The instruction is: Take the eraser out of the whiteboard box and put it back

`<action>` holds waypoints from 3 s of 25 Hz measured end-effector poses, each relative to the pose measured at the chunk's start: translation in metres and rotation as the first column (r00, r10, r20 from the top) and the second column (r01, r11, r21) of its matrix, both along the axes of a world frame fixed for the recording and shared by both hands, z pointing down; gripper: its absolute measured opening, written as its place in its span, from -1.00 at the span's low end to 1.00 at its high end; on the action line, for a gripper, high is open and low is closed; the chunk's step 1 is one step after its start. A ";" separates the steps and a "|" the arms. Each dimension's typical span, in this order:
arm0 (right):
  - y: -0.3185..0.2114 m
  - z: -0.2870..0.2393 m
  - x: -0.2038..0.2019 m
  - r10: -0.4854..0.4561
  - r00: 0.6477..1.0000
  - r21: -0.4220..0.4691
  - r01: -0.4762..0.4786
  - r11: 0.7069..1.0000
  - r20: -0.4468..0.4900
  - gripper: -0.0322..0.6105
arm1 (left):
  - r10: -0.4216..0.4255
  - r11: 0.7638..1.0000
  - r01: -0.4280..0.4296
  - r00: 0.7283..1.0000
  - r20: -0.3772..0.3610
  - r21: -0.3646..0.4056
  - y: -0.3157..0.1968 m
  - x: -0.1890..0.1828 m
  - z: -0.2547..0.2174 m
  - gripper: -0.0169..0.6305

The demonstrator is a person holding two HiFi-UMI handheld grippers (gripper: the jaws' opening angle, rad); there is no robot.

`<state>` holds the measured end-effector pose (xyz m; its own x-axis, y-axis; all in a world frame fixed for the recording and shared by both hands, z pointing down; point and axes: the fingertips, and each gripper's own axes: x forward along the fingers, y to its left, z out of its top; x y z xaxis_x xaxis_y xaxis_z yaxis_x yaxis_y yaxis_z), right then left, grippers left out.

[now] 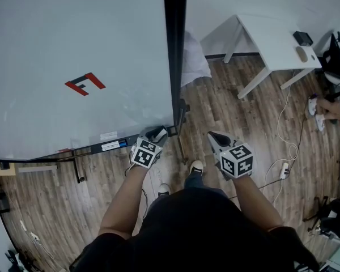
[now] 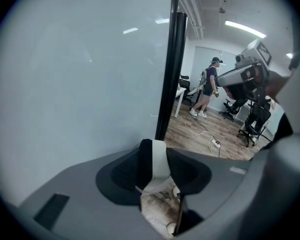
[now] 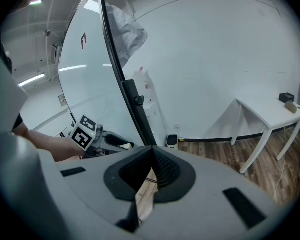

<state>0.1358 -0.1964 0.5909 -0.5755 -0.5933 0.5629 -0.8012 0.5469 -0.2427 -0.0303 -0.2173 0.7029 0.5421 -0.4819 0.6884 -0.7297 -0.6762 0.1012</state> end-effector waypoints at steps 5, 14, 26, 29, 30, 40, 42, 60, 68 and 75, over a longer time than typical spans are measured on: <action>0.002 0.000 0.000 -0.002 1.000 -0.002 0.002 1.000 -0.002 -0.91 | 0.000 1.000 0.000 1.000 0.001 0.009 0.001 0.001 -0.001 -0.43; 0.004 -0.002 -0.001 0.000 1.000 0.003 0.000 1.000 0.000 -0.91 | 0.004 1.000 -0.004 1.000 0.006 -0.002 0.000 0.001 -0.002 -0.45; 0.010 -0.010 -0.007 -0.009 1.000 0.019 0.009 1.000 0.005 -0.91 | -0.012 0.999 0.013 1.000 -0.028 0.037 0.003 -0.001 -0.027 -0.45; 0.011 -0.013 -0.012 -0.012 1.000 0.024 0.012 1.000 0.009 -0.91 | -0.028 0.999 0.030 0.998 -0.056 0.044 0.002 -0.003 -0.037 -0.46; 0.012 -0.014 -0.013 -0.014 1.000 0.027 0.014 1.000 0.010 -0.91 | -0.028 0.998 0.031 0.998 -0.061 0.050 0.002 -0.003 -0.041 -0.46; 0.019 -0.028 -0.022 -0.035 0.999 0.053 0.035 0.998 0.007 -0.91 | -0.023 0.994 0.032 0.996 -0.090 0.102 0.008 -0.007 -0.076 -0.46; 0.022 -0.030 -0.025 -0.040 0.999 0.057 0.039 0.998 0.006 -0.91 | -0.022 0.993 0.032 0.995 -0.094 0.110 0.011 -0.008 -0.082 -0.46; 0.052 -0.037 -0.051 -0.075 0.997 0.071 0.074 0.995 0.007 -0.91 | -0.118 0.979 0.144 0.977 -0.178 0.142 0.040 -0.057 -0.116 -0.46; 0.064 -0.038 -0.054 -0.070 0.998 0.073 0.069 0.995 0.006 -0.91 | -0.165 0.976 0.187 0.969 -0.182 0.115 0.068 -0.085 -0.106 -0.46; 0.072 -0.036 -0.057 -0.069 0.998 0.069 0.069 0.995 0.000 -0.91 | -0.198 0.971 0.217 0.964 -0.175 0.096 0.086 -0.106 -0.098 -0.46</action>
<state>0.0789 -0.1242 0.5554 -0.6177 -0.5893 0.5207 -0.7605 0.6163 -0.2047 -0.1365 -0.1312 0.6051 0.5217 -0.6657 0.5335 -0.8355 -0.5253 0.1616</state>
